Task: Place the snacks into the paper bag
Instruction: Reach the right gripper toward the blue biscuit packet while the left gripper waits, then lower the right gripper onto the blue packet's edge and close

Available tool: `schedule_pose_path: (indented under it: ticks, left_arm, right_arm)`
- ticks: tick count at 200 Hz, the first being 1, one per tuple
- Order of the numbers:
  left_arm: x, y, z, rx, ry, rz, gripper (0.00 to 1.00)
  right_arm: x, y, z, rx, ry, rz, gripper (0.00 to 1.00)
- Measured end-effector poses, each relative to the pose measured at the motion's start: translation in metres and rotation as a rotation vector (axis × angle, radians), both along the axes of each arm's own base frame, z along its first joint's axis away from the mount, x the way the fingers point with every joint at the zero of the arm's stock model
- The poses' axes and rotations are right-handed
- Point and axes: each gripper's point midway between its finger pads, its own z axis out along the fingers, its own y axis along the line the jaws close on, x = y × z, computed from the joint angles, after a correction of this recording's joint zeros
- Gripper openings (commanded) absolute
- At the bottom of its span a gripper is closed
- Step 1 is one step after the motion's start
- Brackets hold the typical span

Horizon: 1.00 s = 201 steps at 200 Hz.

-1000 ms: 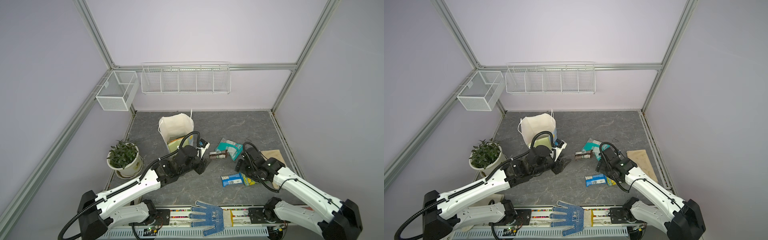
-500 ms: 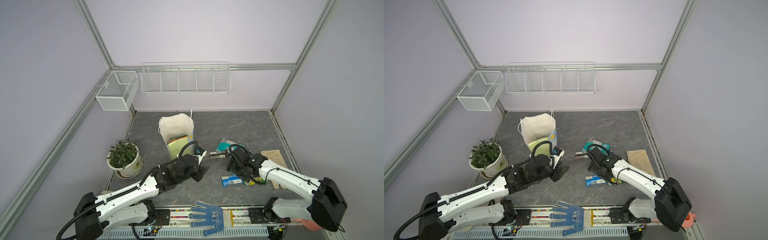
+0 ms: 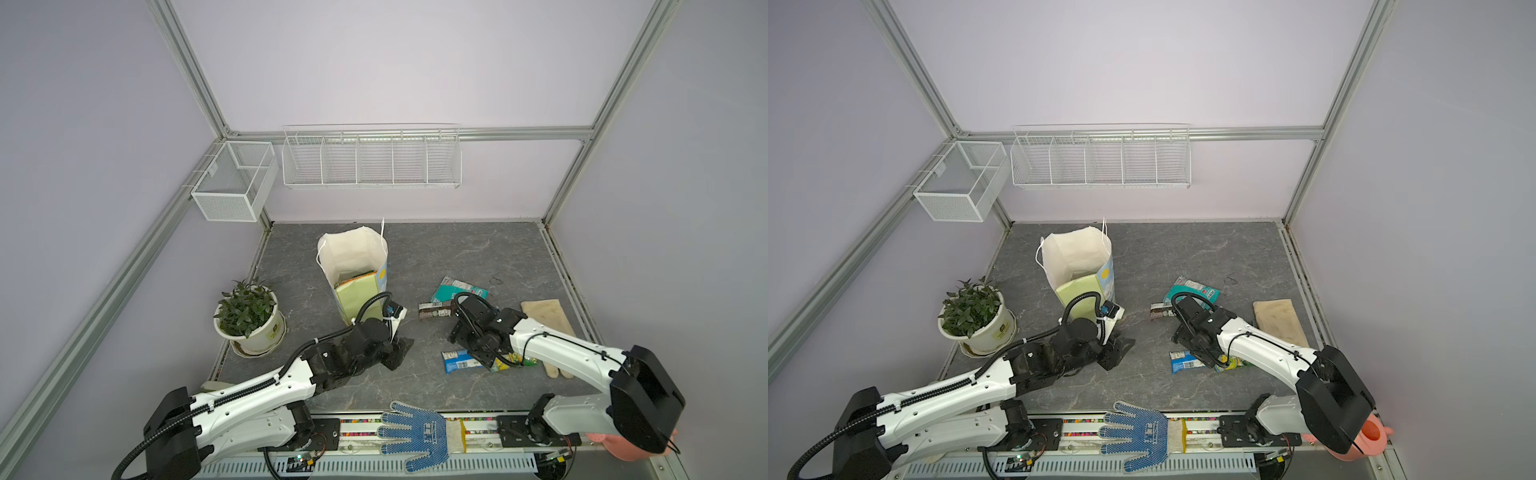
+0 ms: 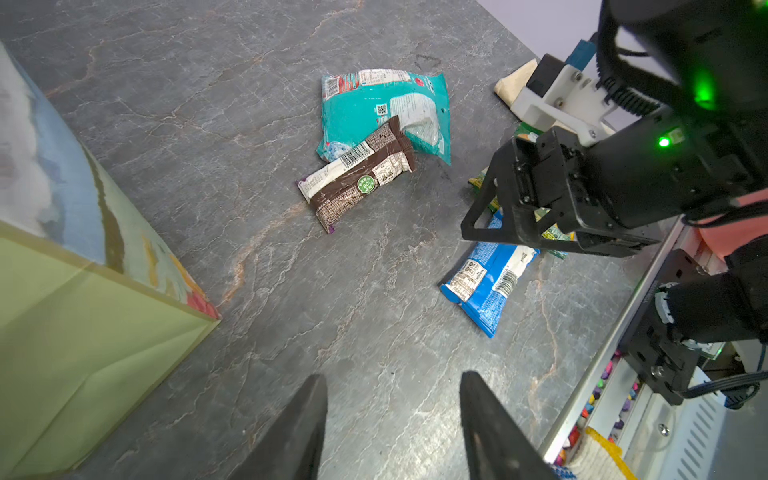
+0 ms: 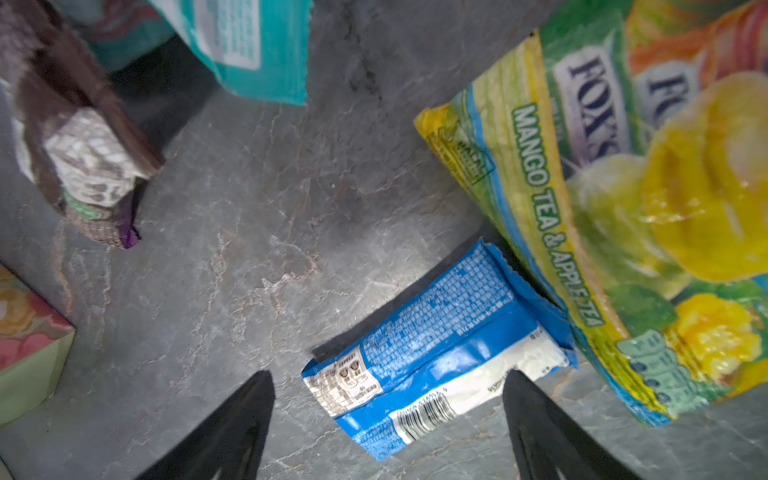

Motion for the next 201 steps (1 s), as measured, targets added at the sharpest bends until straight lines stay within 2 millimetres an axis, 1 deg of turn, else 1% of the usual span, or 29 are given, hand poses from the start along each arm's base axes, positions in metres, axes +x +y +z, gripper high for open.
schedule_pose_path:
  ticks: [22,57,87,131,149,168,178,192,201]
  left_arm:
    - [-0.001,0.001,0.006,-0.016,-0.01,0.003,0.52]
    - [0.0,0.002,0.007,-0.019,-0.012,0.011,0.52]
    - [0.0,0.002,0.007,-0.018,-0.013,0.012,0.52]
    - [0.0,0.002,0.007,-0.018,-0.015,0.012,0.52]
    - [0.0,0.002,0.007,-0.018,-0.015,0.013,0.52]
    - [0.0,0.002,0.007,-0.017,-0.016,0.013,0.52]
    - [0.0,0.002,0.007,-0.017,-0.016,0.014,0.52]
    - [0.001,0.002,0.007,-0.017,-0.016,0.014,0.52]
    - [0.0,0.002,0.007,-0.017,-0.016,0.014,0.52]
  right_arm:
    - [-0.009,-0.001,-0.012,-0.019,0.069,-0.031,0.89]
    - [-0.017,0.001,-0.023,-0.023,0.134,-0.05,0.89]
    - [-0.019,0.005,-0.027,0.0,0.15,-0.061,0.89]
    - [-0.019,0.007,-0.03,0.009,0.154,-0.068,0.91]
    - [-0.018,0.008,-0.031,0.011,0.153,-0.07,0.94]
    - [-0.017,0.01,-0.03,0.021,0.15,-0.07,1.0]
    - [-0.016,0.012,-0.03,0.028,0.148,-0.068,1.0]
    - [-0.016,0.012,-0.03,0.03,0.147,-0.067,0.94]
    - [-0.017,0.012,-0.03,0.029,0.147,-0.066,0.87]
